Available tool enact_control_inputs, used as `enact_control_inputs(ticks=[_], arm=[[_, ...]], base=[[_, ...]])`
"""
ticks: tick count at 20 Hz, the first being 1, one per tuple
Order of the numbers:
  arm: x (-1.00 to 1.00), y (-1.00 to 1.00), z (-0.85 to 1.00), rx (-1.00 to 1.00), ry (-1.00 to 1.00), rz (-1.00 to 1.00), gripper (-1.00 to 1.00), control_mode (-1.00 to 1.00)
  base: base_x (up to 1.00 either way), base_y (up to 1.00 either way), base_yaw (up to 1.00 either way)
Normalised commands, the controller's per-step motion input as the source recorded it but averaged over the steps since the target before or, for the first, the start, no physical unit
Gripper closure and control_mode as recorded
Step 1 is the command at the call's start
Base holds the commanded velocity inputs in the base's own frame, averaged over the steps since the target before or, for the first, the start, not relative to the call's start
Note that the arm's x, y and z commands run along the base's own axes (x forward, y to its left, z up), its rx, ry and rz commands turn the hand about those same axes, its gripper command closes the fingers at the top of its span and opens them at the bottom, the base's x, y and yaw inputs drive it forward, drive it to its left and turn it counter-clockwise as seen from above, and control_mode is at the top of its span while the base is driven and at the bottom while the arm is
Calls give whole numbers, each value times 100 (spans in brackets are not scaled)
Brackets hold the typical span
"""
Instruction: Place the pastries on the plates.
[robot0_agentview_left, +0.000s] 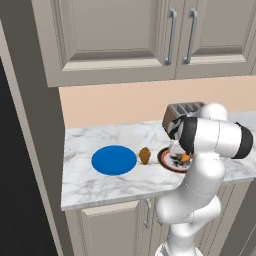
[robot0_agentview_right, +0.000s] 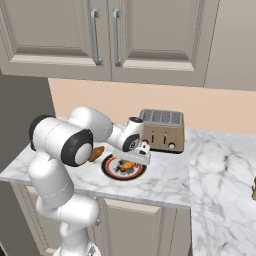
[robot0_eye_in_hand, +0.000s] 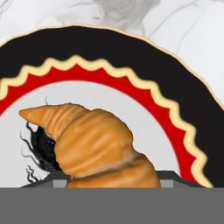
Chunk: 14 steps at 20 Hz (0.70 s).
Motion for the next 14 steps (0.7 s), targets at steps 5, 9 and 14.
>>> enact_control_inputs(ticks=[5, 9, 14], arm=[[-16, 12, 33, 0, -7, 0, -100, -100], [-12, 36, 40, 0, -3, 0, -100, -100], [-3, 58, 39, 0, 0, 0, -100, -100]], base=[[0, 0, 0], [0, 0, 0], [0, 0, 0]])
